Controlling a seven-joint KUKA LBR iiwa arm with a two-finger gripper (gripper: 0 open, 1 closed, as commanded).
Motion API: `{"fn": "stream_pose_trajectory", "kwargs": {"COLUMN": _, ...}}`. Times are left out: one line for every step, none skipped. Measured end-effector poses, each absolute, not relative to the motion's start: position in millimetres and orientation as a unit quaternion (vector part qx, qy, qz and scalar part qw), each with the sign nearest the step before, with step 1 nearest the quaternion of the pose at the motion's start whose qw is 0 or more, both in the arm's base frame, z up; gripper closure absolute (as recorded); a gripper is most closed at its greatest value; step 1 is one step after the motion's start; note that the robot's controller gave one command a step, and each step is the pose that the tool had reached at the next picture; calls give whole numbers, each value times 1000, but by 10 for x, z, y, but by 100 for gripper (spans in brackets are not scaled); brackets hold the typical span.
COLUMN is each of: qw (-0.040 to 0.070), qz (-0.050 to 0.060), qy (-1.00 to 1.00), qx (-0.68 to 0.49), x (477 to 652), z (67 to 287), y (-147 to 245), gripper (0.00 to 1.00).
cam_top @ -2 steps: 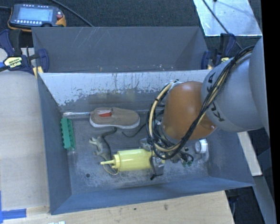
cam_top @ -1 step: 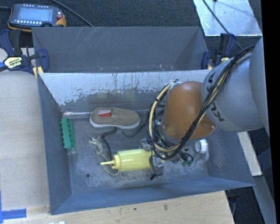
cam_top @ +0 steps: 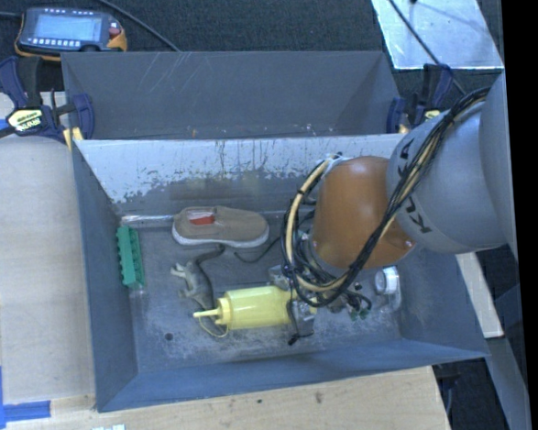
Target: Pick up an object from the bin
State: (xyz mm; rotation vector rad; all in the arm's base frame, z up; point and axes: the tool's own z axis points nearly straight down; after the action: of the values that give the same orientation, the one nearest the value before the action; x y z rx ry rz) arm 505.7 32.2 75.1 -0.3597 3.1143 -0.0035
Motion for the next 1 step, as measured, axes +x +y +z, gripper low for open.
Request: {"fn": "stream_pose_trajectory", "kwargs": {"qw": 3, "qz": -1, "qy": 993, "qx": -115, "x": 5057, "z": 751, "y": 322, "gripper": 100}}
